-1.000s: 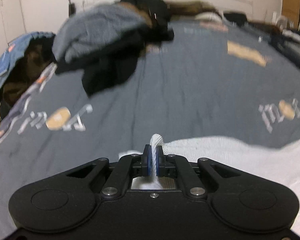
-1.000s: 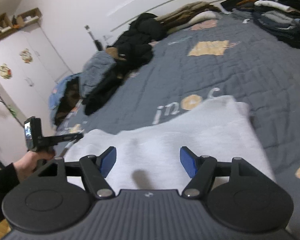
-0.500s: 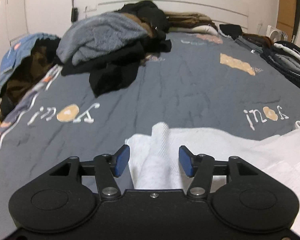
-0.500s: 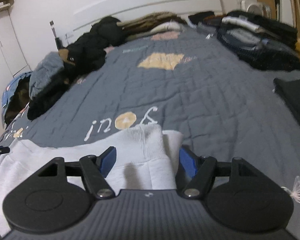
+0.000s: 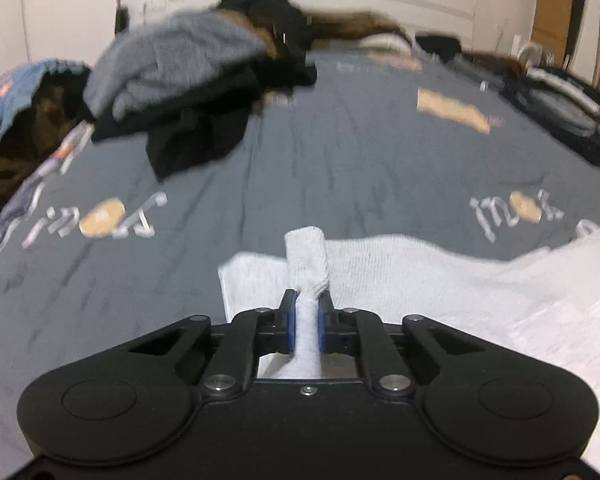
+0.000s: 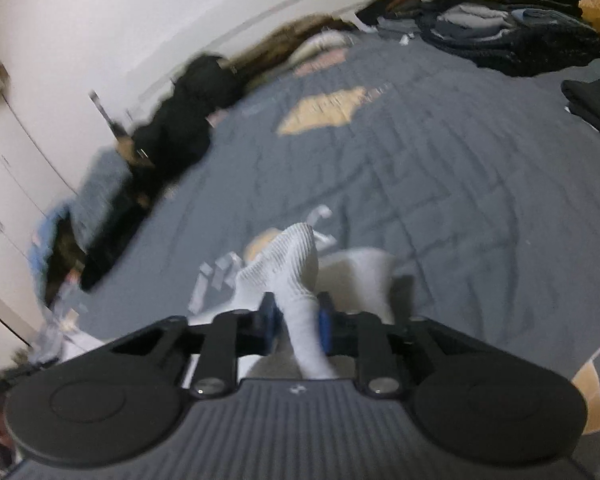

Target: Fold clothes

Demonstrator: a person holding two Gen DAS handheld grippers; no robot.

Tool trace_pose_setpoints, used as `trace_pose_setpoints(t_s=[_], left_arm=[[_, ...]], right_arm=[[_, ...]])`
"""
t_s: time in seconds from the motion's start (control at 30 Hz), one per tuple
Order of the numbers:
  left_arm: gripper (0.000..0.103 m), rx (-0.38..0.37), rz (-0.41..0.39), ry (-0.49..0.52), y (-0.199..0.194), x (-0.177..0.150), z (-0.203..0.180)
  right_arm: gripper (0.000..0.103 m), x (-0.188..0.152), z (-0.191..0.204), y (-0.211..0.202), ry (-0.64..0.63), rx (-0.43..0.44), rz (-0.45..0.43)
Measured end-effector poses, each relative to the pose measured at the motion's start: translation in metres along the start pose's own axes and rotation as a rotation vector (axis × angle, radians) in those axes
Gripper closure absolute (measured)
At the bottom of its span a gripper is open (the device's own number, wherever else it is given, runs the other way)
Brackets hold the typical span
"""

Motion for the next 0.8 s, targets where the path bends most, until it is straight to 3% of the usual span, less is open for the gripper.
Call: trace_pose_setpoints(t_s=[0.1,0.2,0.3,0.37,0.53,0.67,0.8], left_arm=[[0.094,0.012,-0.077,-0.039,-0.018,0.011,0.011],[0.094,0.019,-0.081,-0.041,-0.014,0.016,0.012],[0.094,0.027,-0.084,-0.042,-0.009,0.022,0.013],[0.094,0.03,-0.072,-0.042,-0.003,0.023,0.013],[0.091,0.034,0.059,-0.044,0.039,-0.005,0.006],[0.07,0.041,-0.009,-0.075,0.009,0.007,0.012],[0.062,0.041,-0.08,-0.106,-0.026,0.018,0.011]], right_arm=[[0.087,0.012,0.007,-0.016,0.026,0.037,-0.081],[0.087,0.025,0.011,-0.028,0.039,0.042,-0.167],[0.087,0.028,0.007,-0.022,0.022,0.017,-0.175],[0.086,0.02,0.001,-0.004,-0.002,-0.03,-0.122],[0.076,-0.003,-0.019,0.036,-0.029,-0.129,0.012],[0.063,-0.001,-0.015,0.028,-0.052,-0.146,0.023],[0.057,0.013,0.004,-0.002,-0.08,-0.137,-0.032]])
Point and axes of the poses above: each gripper's, at about its wrist camera, not at the fingertips, and y roughly the way its jaws point, z to its left, x to its top, the point moved 6 cm from there along y, roughly the way its jaws point, and after that the axes turned 5 degrees about y, right-handed, at the moved point
